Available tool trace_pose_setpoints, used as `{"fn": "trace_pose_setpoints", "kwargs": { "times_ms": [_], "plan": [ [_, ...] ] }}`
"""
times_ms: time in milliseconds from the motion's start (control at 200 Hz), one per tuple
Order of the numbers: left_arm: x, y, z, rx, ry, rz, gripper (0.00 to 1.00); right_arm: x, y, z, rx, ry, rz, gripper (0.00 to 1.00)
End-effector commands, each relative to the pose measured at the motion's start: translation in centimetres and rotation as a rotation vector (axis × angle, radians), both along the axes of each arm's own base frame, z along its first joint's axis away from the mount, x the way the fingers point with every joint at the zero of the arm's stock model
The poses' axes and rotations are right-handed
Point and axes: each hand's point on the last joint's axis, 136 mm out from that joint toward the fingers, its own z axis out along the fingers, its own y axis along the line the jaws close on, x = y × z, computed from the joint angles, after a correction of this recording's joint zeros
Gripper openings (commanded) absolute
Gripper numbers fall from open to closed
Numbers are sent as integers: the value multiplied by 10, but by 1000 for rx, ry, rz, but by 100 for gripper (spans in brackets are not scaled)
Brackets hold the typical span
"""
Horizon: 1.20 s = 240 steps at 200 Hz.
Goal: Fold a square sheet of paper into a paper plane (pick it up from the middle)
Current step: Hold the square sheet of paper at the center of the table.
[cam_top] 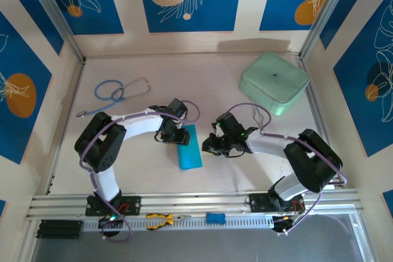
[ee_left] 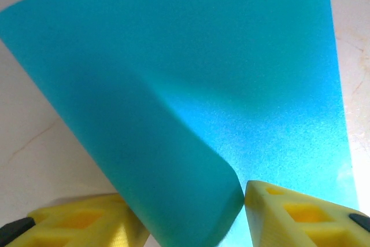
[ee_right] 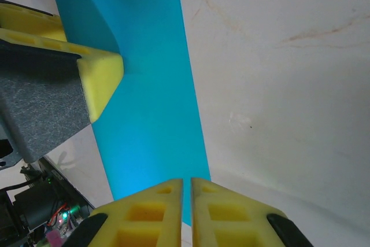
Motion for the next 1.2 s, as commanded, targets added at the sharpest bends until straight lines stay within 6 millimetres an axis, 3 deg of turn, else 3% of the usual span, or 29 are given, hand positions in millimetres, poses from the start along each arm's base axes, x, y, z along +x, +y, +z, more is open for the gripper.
{"fn": "trace_pose_setpoints", "kwargs": {
  "times_ms": [0, 305, 610, 1195],
  "plan": [
    [-6, 37, -42, 164, 30, -7, 54, 2, 4, 6, 8, -13, 9, 14],
    [-4, 34, -37, 159, 21, -34, 56, 2, 3, 6, 5, -12, 6, 14],
    [1, 26, -9, 94, -14, 27, 62, 1, -2, 8, 6, -15, -7, 14],
    [2, 38, -6, 128, -39, 47, 53, 1, -4, 7, 10, -9, -14, 15]
  ]
}}
